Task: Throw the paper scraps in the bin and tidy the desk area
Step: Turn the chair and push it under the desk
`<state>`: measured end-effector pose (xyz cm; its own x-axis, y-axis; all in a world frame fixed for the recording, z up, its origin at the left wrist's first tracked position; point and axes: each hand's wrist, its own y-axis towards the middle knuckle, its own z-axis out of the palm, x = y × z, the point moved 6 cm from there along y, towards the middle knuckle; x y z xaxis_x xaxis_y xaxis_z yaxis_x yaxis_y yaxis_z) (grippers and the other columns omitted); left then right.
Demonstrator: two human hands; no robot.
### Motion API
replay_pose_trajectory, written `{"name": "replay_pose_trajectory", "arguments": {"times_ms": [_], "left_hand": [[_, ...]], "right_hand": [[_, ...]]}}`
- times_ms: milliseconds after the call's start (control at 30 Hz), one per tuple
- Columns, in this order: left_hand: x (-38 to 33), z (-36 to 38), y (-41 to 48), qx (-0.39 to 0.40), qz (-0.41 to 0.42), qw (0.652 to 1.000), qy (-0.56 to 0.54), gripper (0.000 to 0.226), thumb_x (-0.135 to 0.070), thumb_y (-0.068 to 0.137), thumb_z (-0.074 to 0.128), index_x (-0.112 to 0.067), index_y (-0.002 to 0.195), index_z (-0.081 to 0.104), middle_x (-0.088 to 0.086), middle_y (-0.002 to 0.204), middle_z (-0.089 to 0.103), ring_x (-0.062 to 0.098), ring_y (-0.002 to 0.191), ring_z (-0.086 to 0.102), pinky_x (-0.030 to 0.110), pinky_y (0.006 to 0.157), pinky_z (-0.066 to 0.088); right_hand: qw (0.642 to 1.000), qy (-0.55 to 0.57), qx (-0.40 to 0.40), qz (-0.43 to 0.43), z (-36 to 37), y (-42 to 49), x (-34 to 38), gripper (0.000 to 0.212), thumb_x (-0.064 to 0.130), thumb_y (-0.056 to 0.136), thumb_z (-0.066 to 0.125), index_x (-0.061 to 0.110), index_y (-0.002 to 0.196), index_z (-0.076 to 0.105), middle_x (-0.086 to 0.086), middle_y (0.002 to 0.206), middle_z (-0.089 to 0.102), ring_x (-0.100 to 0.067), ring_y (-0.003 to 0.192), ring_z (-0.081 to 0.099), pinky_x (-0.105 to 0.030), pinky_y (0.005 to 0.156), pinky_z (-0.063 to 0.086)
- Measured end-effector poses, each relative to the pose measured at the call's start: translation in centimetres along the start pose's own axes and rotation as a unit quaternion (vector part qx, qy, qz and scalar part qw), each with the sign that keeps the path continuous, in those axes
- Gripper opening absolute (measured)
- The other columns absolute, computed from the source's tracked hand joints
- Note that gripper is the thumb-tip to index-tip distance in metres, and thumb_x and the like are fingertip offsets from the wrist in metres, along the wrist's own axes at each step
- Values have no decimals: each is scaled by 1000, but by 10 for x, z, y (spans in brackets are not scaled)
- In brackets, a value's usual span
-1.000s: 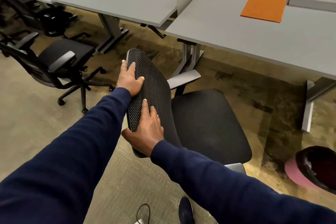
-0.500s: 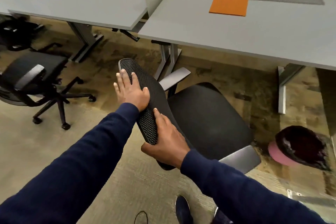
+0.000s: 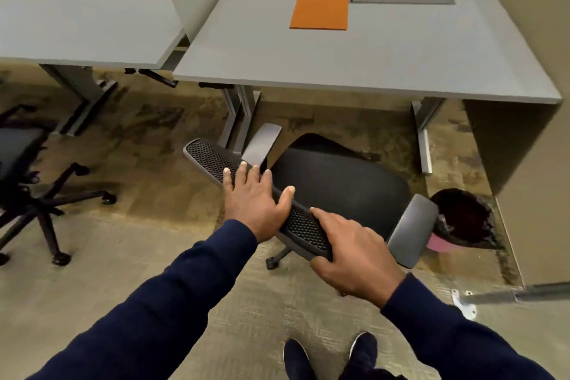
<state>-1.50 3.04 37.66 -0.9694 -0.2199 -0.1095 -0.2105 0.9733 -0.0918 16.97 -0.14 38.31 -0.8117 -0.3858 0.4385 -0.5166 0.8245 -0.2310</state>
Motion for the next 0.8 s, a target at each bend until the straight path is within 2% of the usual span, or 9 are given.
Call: {"name": "replay_pose_trajectory", "arguments": {"times_ms": [67, 133, 200, 300, 533, 800], "left_hand": [[-21, -1, -3, -14, 71, 997, 9, 75, -68, 89, 15, -25, 135, 55, 0, 139, 56, 23, 138, 38, 48, 121, 11], [-38, -3, -2, -35, 128, 991, 21, 74, -71, 90, 13, -27, 120, 64, -5, 120, 65, 20, 120, 51, 42, 112, 25], [-44, -5, 2, -49, 154, 986, 35, 75, -75, 90, 11, -27, 107, 66, -7, 104, 66, 18, 105, 56, 39, 102, 33], [-49, -8, 18, -68, 159, 983, 54, 78, -80, 88, 9, -26, 93, 64, -6, 89, 61, 18, 90, 57, 37, 95, 36], [-72, -8, 57, -91, 166, 980, 59, 77, -78, 89, 10, -21, 85, 62, -1, 81, 59, 22, 85, 57, 38, 84, 42], [-143, -12, 101, -115, 140, 982, 60, 75, -73, 90, 13, -18, 78, 62, 1, 74, 54, 25, 77, 56, 37, 74, 38]], "right_hand": [[999, -41, -29, 9, -12, -6, -21, 75, 55, 75, 53, 37, 145, 34, 13, 133, 59, -14, 112, 60, -37, 93, 51], [995, -87, -55, 16, -25, -10, -46, 68, 54, 75, 55, 38, 139, 42, 14, 124, 63, -13, 106, 62, -35, 89, 51], [990, -124, -68, 20, -38, -11, -68, 63, 54, 76, 59, 37, 136, 49, 14, 119, 66, -12, 102, 64, -32, 85, 51], [984, -159, -77, 13, -60, -8, -100, 59, 52, 73, 65, 34, 129, 59, 12, 111, 69, -14, 97, 66, -31, 80, 52], [977, -208, -55, -5, -111, 12, -166, 56, 49, 72, 68, 33, 126, 61, 11, 111, 68, -16, 100, 65, -35, 84, 53], [971, -222, -83, 4, -156, 51, -241, 45, 45, 71, 69, 35, 114, 61, 11, 104, 67, -17, 92, 64, -31, 75, 49]]}}
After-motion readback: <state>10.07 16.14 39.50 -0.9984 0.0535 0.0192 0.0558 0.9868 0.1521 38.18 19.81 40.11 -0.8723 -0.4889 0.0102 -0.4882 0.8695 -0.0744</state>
